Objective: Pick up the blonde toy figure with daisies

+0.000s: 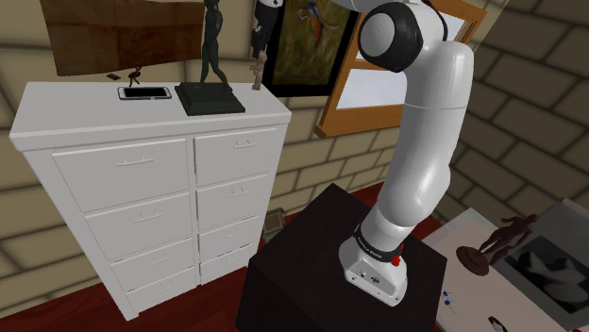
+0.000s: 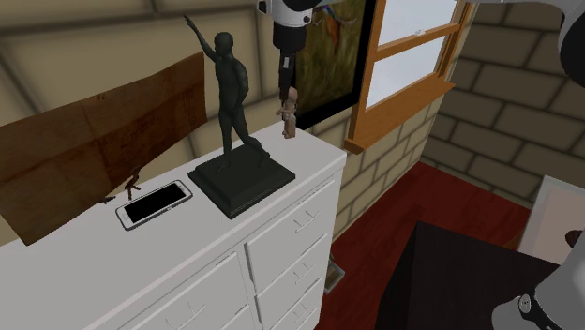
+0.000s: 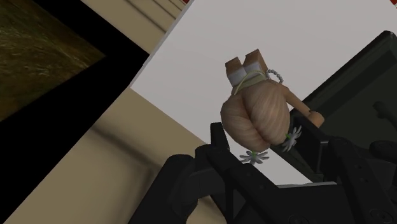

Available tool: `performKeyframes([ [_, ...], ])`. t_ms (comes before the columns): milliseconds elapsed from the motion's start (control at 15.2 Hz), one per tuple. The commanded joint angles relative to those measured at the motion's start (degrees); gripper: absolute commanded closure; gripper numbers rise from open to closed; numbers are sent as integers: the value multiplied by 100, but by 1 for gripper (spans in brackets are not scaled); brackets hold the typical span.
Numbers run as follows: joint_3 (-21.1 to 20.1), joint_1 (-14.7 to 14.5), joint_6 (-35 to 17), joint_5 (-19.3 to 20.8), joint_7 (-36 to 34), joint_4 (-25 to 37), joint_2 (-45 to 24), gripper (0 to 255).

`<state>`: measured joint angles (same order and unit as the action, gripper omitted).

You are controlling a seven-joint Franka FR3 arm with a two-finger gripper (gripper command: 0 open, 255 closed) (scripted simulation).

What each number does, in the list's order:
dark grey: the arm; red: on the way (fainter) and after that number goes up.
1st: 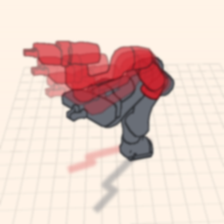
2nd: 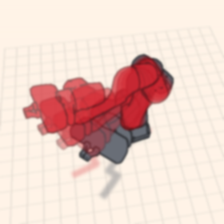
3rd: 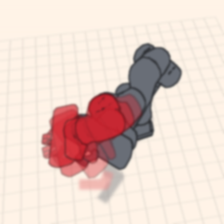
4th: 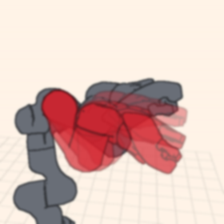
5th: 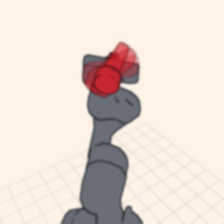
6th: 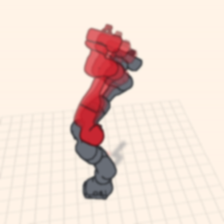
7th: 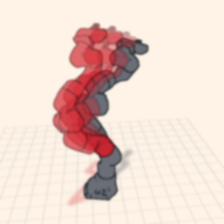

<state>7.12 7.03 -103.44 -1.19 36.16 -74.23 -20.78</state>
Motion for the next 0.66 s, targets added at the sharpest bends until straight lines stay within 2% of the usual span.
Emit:
performKeyframes([
  [0, 0, 3, 171, -1, -2, 185, -16, 255],
  [462, 2, 40, 829, -28, 13, 1049, -224, 255],
  [594, 2, 41, 843, -29, 13, 1069, -229, 255],
])
